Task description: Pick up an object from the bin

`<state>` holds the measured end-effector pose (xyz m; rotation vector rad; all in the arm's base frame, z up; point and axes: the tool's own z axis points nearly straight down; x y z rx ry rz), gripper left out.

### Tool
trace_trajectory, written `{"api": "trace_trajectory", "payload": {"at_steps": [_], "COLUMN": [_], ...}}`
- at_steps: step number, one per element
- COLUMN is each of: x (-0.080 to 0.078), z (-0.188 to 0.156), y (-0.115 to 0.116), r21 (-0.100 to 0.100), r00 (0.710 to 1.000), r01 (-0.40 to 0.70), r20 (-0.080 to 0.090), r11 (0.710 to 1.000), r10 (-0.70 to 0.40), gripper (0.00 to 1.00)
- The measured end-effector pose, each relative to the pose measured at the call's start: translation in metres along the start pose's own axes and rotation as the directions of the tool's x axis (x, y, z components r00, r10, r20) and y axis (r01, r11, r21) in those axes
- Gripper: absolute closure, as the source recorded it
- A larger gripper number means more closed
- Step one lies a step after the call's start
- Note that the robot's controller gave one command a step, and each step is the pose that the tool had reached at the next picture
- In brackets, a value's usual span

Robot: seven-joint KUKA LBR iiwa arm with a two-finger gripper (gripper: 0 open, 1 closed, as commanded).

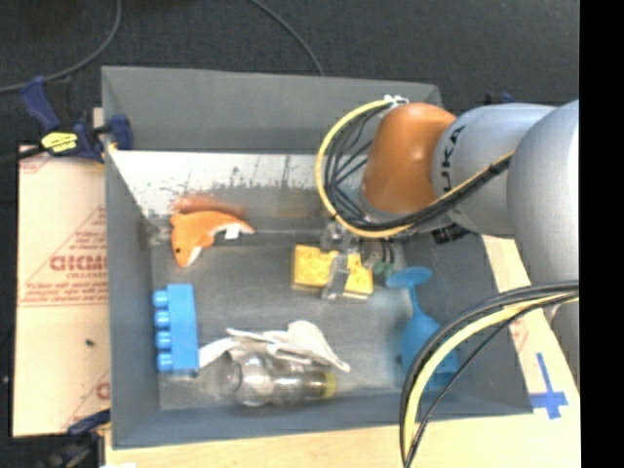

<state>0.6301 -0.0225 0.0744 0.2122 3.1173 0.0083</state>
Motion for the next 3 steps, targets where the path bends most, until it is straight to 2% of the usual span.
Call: {"api": "trace_trajectory", "payload": {"at_steps": [1,2,3], "x": [0.001,0.003,0.002], "z": [-0.003,-0.020,-0.045], "y": [0.000,-0.001,-0.001], "r21": [0.000,0.002,0.002], "r00": [1.000,1.000,1.000], "r01": [0.000,0.000,0.000], "r20": [0.000,-0.009,-0.008], "r11": [1.000,1.000,1.000], "r10": [0.000,0.000,0.000], "gripper": [1.00,1.00,1.00]}}
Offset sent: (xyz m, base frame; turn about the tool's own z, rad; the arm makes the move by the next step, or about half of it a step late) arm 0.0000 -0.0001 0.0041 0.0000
